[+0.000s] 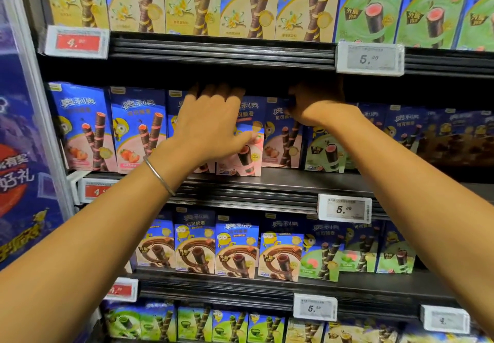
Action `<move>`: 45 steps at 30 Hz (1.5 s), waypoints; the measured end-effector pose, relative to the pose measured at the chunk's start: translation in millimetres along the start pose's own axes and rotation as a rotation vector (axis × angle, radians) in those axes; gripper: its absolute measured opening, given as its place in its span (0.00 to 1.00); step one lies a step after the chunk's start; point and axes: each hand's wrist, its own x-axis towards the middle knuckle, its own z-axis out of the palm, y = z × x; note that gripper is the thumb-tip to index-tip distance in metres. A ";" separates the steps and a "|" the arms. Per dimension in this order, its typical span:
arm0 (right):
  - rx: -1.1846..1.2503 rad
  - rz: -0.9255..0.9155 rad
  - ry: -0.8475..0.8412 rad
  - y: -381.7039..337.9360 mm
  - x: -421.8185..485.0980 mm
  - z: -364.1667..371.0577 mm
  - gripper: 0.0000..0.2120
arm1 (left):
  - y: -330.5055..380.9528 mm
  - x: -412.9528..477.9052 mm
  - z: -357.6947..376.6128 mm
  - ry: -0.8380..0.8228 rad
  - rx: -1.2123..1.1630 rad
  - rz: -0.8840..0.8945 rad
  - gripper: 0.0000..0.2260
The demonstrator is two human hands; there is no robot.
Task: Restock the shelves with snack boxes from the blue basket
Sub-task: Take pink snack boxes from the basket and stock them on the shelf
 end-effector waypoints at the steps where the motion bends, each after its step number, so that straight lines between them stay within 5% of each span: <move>1: 0.009 -0.007 -0.018 -0.5 0.1 -0.6 0.24 | -0.3 0.1 -0.3 -0.013 0.005 0.001 0.39; 6: 0.090 -0.042 -0.119 0.2 -3.4 -2.2 0.34 | -0.6 -1.2 -3.5 -0.018 0.018 0.002 0.40; 23: -0.110 -0.027 0.051 -1.7 -0.9 16.7 0.31 | -0.1 -5.0 -6.9 0.006 -0.028 0.017 0.36; 28: -0.059 -0.026 0.032 3.2 -1.8 15.7 0.32 | -2.2 -5.5 -5.4 0.007 -0.041 0.022 0.42; 38: 0.453 -0.081 0.109 -1.7 -7.7 4.9 0.19 | -8.6 -14.3 6.0 0.118 -0.018 -0.022 0.38; 45: 0.816 0.036 0.048 -18.3 -44.2 -12.2 0.21 | -21.1 -23.6 11.2 0.190 0.006 -0.074 0.37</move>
